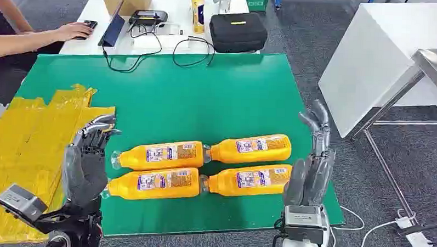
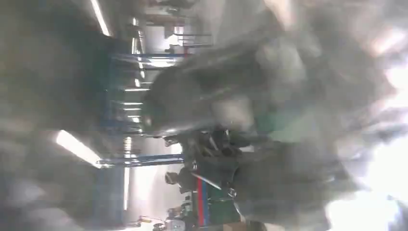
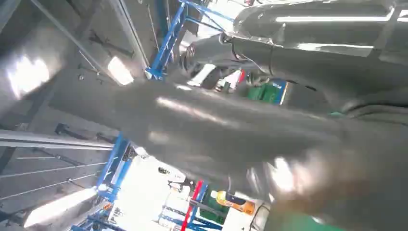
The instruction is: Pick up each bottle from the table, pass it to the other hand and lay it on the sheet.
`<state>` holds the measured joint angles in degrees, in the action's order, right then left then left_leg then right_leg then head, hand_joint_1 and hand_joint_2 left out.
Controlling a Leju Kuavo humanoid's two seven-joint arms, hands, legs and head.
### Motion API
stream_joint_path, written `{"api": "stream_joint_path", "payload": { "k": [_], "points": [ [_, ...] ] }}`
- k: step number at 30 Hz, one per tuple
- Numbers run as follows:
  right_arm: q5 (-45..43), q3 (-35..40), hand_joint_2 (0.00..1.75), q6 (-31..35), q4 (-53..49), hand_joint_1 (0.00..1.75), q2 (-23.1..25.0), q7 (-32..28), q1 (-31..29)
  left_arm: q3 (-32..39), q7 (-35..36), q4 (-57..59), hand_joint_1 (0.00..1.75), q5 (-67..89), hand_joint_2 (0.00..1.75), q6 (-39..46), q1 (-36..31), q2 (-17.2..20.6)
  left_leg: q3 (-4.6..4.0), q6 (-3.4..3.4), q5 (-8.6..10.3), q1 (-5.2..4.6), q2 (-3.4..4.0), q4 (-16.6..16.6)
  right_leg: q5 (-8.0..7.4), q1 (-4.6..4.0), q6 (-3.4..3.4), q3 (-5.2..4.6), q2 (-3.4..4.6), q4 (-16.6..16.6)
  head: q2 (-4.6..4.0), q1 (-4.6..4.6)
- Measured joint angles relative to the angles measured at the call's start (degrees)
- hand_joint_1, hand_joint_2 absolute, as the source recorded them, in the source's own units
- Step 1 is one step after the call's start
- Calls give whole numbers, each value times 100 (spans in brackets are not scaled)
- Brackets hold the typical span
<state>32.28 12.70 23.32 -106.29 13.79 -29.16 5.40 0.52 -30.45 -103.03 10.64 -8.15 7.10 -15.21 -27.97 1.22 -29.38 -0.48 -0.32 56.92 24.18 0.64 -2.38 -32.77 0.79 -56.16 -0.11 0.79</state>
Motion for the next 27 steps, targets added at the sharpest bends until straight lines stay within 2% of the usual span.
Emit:
{"api": "stream_joint_path", "payload": {
  "k": [10,12,14,15,18,23,24,25,27],
  "points": [
    [-44,0,0,-60,0,175,0,-11,-4,0,-18,0,175,0,0,0,-4,0,-1,0,0,0,0,0,0,0,0,-1,0,0,2,-2],
    [-1010,31,0,-966,307,175,0,-443,-221,-110,-482,206,175,-110,0,134,-221,-33,0,0,1,0,2,0,-2,0,0,-2,0,1,0,-2],
    [-2275,211,0,-2147,1078,175,11,-898,-641,-603,-867,751,175,-262,0,787,-726,-59,4,17,13,-2,-4,1,-12,2,-12,7,-3,2,0,-2],
    [-2488,315,0,-2333,1238,175,15,-991,-722,-867,-909,888,175,-284,0,1055,-853,-55,3,22,17,-6,-18,1,-12,5,-13,11,-14,2,2,-2],
    [-2610,492,0,-2153,1653,175,26,-1045,-897,-1380,-935,1218,175,-313,0,1311,-1027,-20,5,23,20,-6,-18,1,-13,5,-13,15,-17,0,2,0],
    [-2627,573,0,-2155,1934,175,26,-1049,-900,-1716,-951,1379,175,-400,0,1130,-1077,81,0,23,19,-5,-19,1,-11,4,-14,8,-17,0,0,-2],
    [-2621,575,0,-2155,1963,10,26,-1049,-901,-1761,-951,1392,0,-420,0,1104,-1077,92,-2,23,19,-5,-19,1,-11,4,-14,6,-17,0,0,0],
    [-2618,575,0,-2148,1985,0,26,-1049,-900,-1786,-951,1399,0,-422,0,1097,-1078,98,-3,22,18,-5,-18,1,-11,4,-14,5,-17,0,0,0],
    [-2595,577,0,-2116,2028,0,26,-1049,-900,-1816,-953,1412,0,-413,0,1123,-1083,118,-3,22,18,-6,-17,1,-11,4,-14,5,-16,1,0,0]
  ]
}}
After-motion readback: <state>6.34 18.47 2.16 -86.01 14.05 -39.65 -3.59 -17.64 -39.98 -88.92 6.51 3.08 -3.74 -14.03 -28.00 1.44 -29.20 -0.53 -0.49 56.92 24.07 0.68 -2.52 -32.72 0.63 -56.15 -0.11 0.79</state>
